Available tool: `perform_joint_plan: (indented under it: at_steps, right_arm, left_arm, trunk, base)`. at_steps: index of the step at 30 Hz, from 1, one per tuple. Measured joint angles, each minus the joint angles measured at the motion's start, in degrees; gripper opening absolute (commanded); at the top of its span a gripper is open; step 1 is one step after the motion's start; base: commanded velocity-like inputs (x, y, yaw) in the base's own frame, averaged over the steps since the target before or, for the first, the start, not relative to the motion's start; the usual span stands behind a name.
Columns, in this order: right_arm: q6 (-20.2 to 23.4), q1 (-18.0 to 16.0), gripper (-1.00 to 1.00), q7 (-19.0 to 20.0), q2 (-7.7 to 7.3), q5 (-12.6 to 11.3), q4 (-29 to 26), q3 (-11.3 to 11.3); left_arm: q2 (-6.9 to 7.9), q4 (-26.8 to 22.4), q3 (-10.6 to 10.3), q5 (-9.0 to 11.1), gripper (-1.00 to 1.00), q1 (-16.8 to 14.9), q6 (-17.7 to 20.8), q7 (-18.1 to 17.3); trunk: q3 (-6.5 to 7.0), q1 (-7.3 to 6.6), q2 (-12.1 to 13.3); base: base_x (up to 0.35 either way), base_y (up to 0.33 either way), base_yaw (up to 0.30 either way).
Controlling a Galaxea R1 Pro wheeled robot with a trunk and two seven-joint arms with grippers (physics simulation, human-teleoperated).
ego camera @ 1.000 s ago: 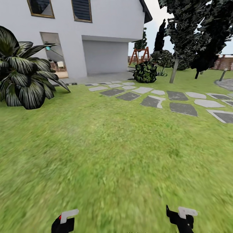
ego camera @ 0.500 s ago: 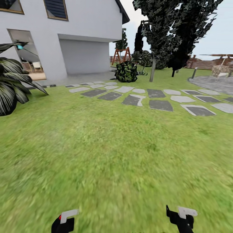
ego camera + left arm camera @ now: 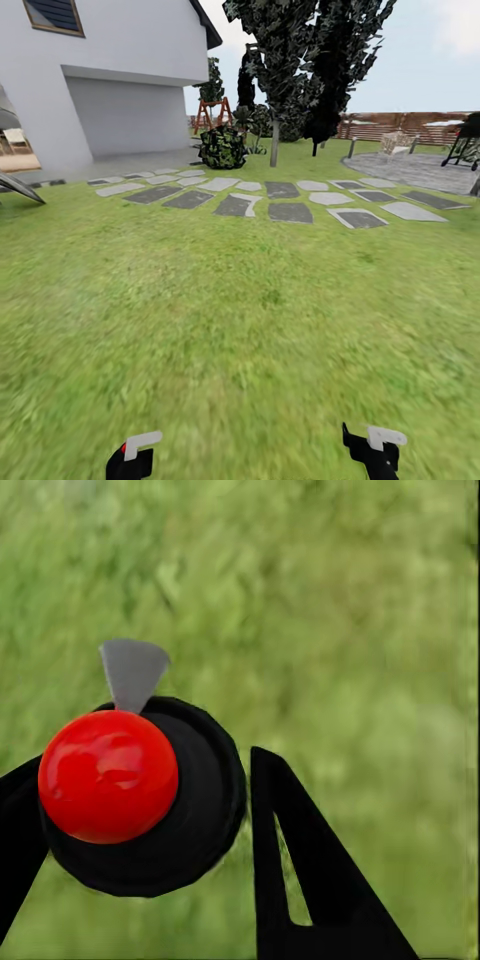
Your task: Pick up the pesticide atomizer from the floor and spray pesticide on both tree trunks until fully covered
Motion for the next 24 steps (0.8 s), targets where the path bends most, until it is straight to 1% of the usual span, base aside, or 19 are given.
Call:
perform_joint_plan:
  at_steps: [24]
  right_arm:
    - [0.0,0.0,1.00,0.0,0.00,0.0,0.0,0.0]
  left_arm:
    - [0.00,0.0,0.0,0.0,-1.00,0.0,0.0,0.0]
  trunk:
    - [0.00,0.00,0.0]
  base:
    - [0.000,-0.276,-0.300]
